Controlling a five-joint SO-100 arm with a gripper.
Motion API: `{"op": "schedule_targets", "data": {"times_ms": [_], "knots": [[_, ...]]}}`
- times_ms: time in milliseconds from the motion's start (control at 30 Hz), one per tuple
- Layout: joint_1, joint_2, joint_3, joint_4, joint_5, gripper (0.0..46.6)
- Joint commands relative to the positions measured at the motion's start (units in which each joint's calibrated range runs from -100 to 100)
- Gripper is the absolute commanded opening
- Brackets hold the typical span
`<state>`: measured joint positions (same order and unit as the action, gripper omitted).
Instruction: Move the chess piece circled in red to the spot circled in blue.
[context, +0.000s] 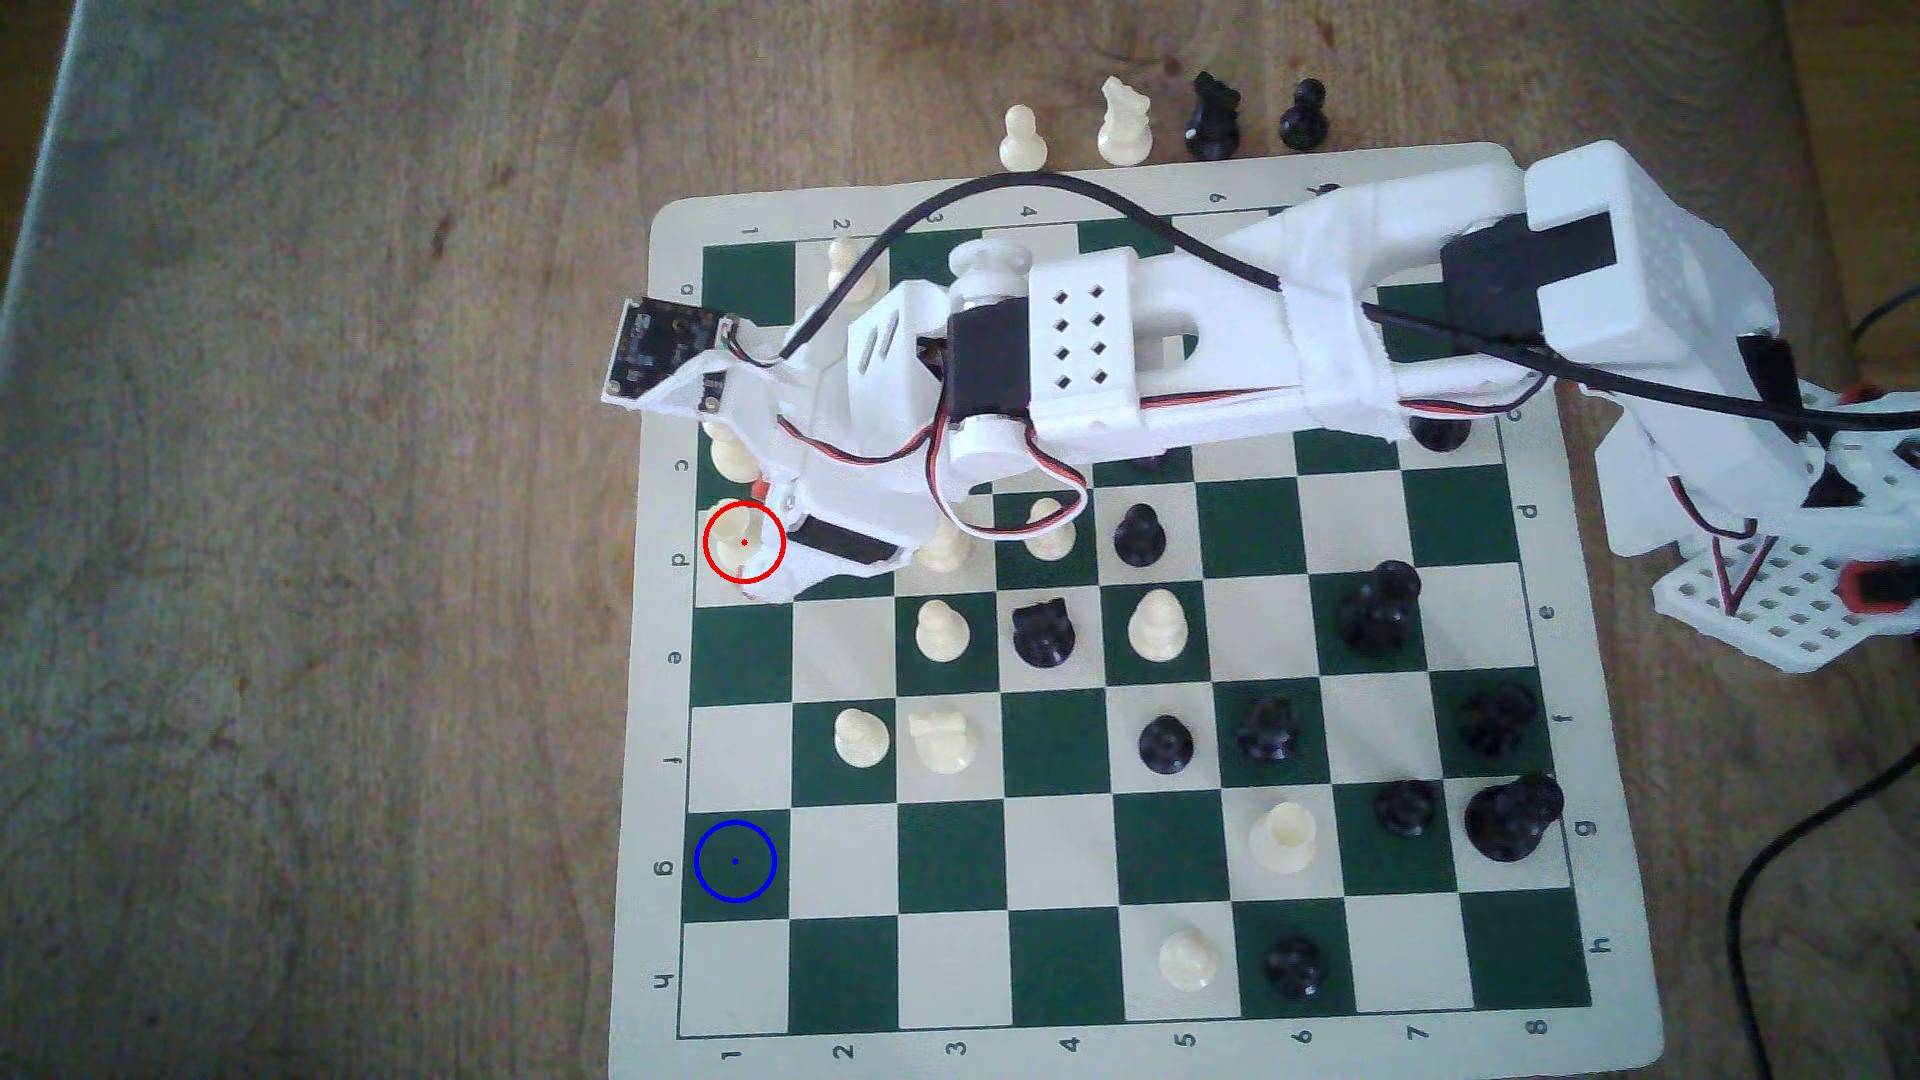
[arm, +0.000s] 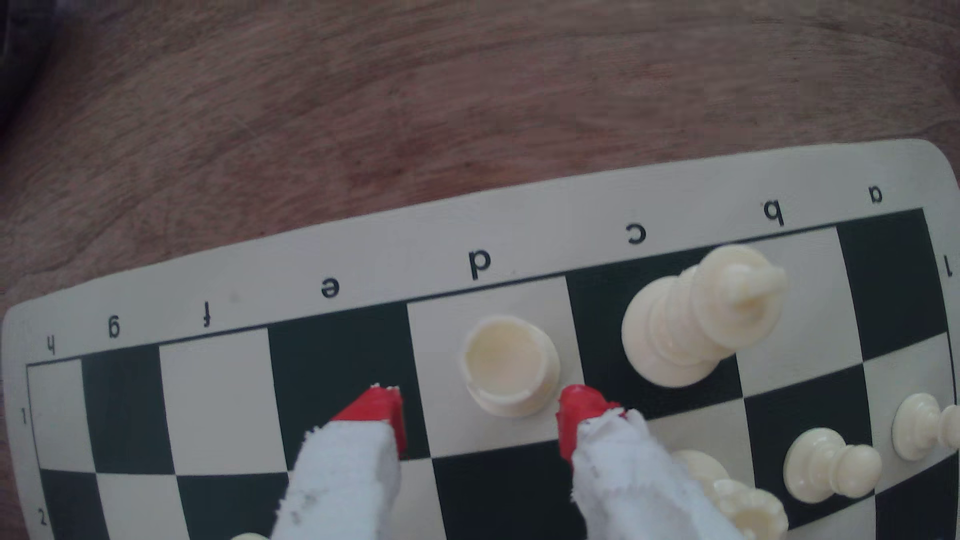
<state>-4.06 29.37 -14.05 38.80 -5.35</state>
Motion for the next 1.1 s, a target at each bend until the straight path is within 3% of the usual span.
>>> {"op": "schedule_targets", "data": {"times_ms": [0,1067], "knots": [[0.8,-1.4,-5.9,-2.6,0.3,16.4],[0.7,1.4,-8.8,-5.3,0.2,16.1]]}}
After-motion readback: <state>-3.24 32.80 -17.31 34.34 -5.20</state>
